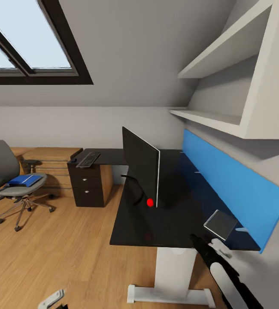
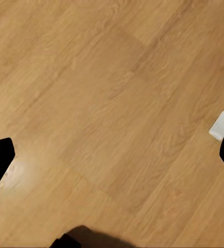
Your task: In the bedroom, organize the workspace by keeping the computer under the desk, ensuring the monitor is on the desk, placing the keyboard on the desk next to the monitor, placing the mouse on the desk next to the keyboard, moving the folder from the swivel chair onto the desk next to the mouse, stacking the notebook on top of the folder with the pen on top of the notebook, and positioning the swivel chair next to the desk.
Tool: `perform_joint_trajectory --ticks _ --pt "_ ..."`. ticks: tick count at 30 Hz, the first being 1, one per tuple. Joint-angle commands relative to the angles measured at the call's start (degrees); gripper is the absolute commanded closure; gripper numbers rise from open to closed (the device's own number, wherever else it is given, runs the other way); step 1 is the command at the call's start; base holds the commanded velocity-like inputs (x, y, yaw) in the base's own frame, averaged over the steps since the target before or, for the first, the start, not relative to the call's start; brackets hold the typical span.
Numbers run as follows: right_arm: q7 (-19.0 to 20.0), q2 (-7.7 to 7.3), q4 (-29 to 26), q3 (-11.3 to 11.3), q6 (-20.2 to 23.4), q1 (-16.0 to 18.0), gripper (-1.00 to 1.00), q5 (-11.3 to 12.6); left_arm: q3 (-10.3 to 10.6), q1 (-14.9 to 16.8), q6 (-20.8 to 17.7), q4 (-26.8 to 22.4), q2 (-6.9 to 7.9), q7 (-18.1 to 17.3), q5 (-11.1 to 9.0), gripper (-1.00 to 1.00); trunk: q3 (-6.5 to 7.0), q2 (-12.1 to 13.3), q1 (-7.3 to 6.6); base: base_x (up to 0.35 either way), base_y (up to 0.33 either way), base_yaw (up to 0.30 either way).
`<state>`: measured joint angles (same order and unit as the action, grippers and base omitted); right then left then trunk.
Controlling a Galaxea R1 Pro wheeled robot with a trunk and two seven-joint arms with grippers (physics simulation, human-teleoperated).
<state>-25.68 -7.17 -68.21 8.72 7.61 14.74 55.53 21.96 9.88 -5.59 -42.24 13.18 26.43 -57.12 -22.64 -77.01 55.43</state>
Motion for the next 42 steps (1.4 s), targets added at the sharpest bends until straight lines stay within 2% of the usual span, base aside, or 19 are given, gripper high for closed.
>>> perform_joint_trajectory --ticks 1,4,5,6,8,9,10,13,14,18,21,22,28,32,37,41,42 --pt "-2.00 -2.84 5.28 0.09 2.88 6.22 -1.00 -0.98 0.49 0.05 2.90 2.31 -0.06 -0.21 -0.15 -1.00 -0.07 -0.04 0.00 0.000 -0.001 0.000" --pt "-2.39 -3.81 11.23 0.08 3.25 11.18 -1.00 -1.36 0.89 0.05 3.61 2.88 -0.19 -0.40 -0.09 -1.00 -0.07 -0.04 0.00 0.000 0.000 0.000" --pt "-2.63 -4.43 23.77 0.07 1.54 19.04 -1.00 -2.71 2.42 0.05 4.12 3.45 -0.28 -0.49 0.90 -1.00 -0.07 -0.04 0.00 0.000 0.000 0.000" --pt "-2.66 -4.56 30.84 0.09 -0.91 22.58 -1.00 -3.90 3.01 0.05 4.29 3.67 -0.29 -0.52 1.58 -1.00 -0.07 -0.04 0.00 0.000 0.000 0.000" --pt "-2.63 -4.59 37.73 0.18 -4.67 25.65 -1.00 -5.47 3.36 0.05 4.42 3.95 -0.28 -0.55 2.10 -1.00 -0.07 -0.04 0.00 0.000 0.000 0.000" --pt "-2.58 -4.55 43.53 0.30 -9.59 27.94 -1.00 -7.31 3.58 0.05 4.54 4.57 -0.27 -0.56 2.47 -1.00 -0.07 -0.04 0.00 0.000 0.000 0.000" --pt "-2.11 -4.22 52.23 0.56 -22.62 31.01 -1.00 -11.71 3.88 0.05 6.22 6.79 -0.50 -0.58 3.25 -1.00 -0.07 -0.04 0.00 0.000 0.000 0.000" --pt "-1.95 -3.74 54.16 0.59 -25.32 31.66 -1.00 -12.83 4.04 0.05 9.21 7.48 -1.17 -0.58 3.39 -1.00 -0.07 -0.04 0.00 0.000 0.000 0.000" --pt "-1.89 -3.58 54.87 0.61 -25.07 31.88 -1.00 -13.24 4.13 0.05 11.16 7.76 -1.70 -0.59 3.38 -1.00 -0.07 -0.04 0.00 0.000 0.000 0.000" --pt "-1.80 -3.49 55.34 0.84 -21.58 32.03 -1.00 -14.02 4.20 0.05 12.61 7.95 -2.09 -0.58 3.41 -1.00 -0.07 -0.04 0.00 0.000 0.000 0.000" --pt "-1.77 -3.43 55.41 1.45 -20.02 32.07 -1.00 -15.30 4.22 0.05 12.96 8.00 -2.18 -0.54 3.41 -1.00 -0.07 -0.04 0.00 0.000 0.000 0.000" --pt "-1.76 -3.35 55.50 2.54 -19.11 32.09 -1.00 -18.03 4.23 0.05 13.21 8.03 -2.24 -0.53 3.42 -1.00 -0.07 -0.04 0.00 0.000 0.000 0.000" --pt "-1.75 -3.34 55.60 3.23 -18.70 32.10 -1.00 -21.84 4.26 0.05 13.34 8.05 -2.27 -0.50 3.43 -1.00 -0.07 -0.04 0.00 0.000 0.000 0.000" --pt "-1.75 -3.68 55.61 3.62 -18.63 32.11 -1.00 -23.74 4.32 0.05 13.40 8.05 -2.28 -0.50 3.55 -1.00 -0.07 -0.04 0.00 0.000 0.000 0.000" --pt "-1.71 -4.08 55.76 3.72 -18.61 32.11 -1.00 -24.52 4.38 0.05 13.41 8.05 -2.28 -0.50 3.58 -1.00 -0.07 -0.04 0.00 0.000 0.000 0.000" --pt "0.04 -4.53 57.58 3.85 -18.64 32.11 -1.00 -29.21 4.40 0.05 13.43 8.05 -2.28 -0.50 3.59 -1.00 -0.07 -0.04 0.00 0.024 0.000 0.000" --pt "2.69 -4.57 58.74 3.82 -19.04 32.11 -1.00 -33.04 4.41 0.05 13.46 8.05 -2.28 -0.50 3.60 -1.00 -0.07 -0.04 0.00 0.212 0.000 0.000"
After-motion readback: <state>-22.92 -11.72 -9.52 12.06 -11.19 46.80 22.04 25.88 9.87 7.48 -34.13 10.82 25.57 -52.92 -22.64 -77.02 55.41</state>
